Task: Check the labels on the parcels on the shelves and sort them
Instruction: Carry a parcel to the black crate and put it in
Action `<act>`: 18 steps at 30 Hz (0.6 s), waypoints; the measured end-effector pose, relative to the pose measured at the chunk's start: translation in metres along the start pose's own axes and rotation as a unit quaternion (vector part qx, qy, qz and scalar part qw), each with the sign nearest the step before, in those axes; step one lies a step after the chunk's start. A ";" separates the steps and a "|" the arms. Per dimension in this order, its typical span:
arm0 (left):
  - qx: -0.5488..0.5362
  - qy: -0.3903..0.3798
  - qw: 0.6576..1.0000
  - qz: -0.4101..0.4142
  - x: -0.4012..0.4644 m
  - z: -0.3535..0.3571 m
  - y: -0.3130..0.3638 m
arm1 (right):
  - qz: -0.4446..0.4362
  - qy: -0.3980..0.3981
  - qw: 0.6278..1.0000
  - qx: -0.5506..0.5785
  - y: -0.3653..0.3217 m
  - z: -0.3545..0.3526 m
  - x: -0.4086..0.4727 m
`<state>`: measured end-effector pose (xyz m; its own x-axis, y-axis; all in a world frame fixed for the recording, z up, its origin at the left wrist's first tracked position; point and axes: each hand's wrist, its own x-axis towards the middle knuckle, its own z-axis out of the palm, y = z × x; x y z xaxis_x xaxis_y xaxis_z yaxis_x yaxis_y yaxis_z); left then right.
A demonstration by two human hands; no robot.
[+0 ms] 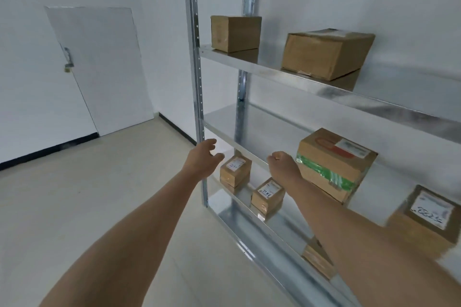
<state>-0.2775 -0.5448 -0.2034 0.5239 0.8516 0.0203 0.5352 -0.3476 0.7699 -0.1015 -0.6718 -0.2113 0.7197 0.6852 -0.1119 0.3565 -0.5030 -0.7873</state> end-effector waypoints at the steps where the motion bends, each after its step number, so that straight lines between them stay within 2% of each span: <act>1: 0.003 -0.007 1.000 0.005 0.017 -0.009 -0.009 | 0.008 0.005 1.000 0.000 -0.010 0.014 0.008; 9: 0.003 -0.077 0.997 0.022 0.135 -0.047 -0.053 | 0.054 0.041 0.998 -0.007 -0.057 0.083 0.082; 18: 0.047 -0.144 0.988 0.037 0.278 -0.057 -0.089 | 0.087 0.071 0.993 0.026 -0.081 0.139 0.224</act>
<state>-0.2173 -0.2551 -0.2301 0.7238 0.6800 -0.1175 0.5396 -0.4516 0.7106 -0.0520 -0.4046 -0.2570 0.8457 0.5073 -0.1656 0.1908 -0.5773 -0.7939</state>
